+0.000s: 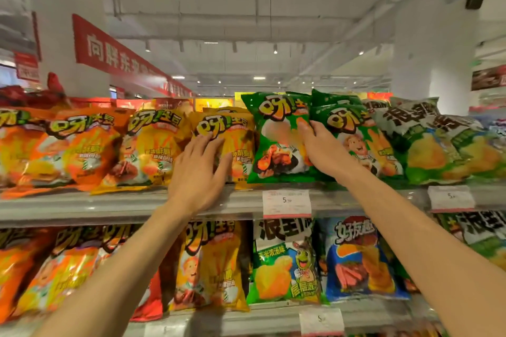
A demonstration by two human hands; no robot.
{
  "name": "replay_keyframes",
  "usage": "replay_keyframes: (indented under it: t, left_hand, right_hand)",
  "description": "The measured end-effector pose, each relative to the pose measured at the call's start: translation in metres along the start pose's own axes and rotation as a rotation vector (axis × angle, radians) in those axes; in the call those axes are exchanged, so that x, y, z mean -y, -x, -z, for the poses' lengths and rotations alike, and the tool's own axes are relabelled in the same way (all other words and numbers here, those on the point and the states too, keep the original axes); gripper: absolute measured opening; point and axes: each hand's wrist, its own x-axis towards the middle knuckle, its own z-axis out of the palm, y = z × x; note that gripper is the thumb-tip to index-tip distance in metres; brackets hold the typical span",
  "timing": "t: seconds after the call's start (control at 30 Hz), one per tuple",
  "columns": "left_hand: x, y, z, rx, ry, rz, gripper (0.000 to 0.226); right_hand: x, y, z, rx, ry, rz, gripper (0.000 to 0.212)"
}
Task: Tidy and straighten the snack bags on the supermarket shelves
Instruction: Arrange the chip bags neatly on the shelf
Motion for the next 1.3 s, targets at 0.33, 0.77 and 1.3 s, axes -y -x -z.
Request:
replay_keyframes:
  t: [0.33,0.77,1.3]
  left_hand:
    - [0.001,0.001,-0.005,-0.062,-0.033,-0.033,0.064]
    - [-0.105,-0.037,-0.014,-0.020,0.359,-0.007,0.066]
    - [-0.121,-0.057,-0.032,-0.024,0.434,0.109,0.061]
  right_hand:
    - [-0.008,0.003,-0.007,-0.025,0.213,0.054,0.061]
    - [-0.065,-0.007,0.068,-0.267,0.677,0.064,0.103]
    - [-0.078,-0.019,0.109,-0.215,0.005,-0.008,0.083]
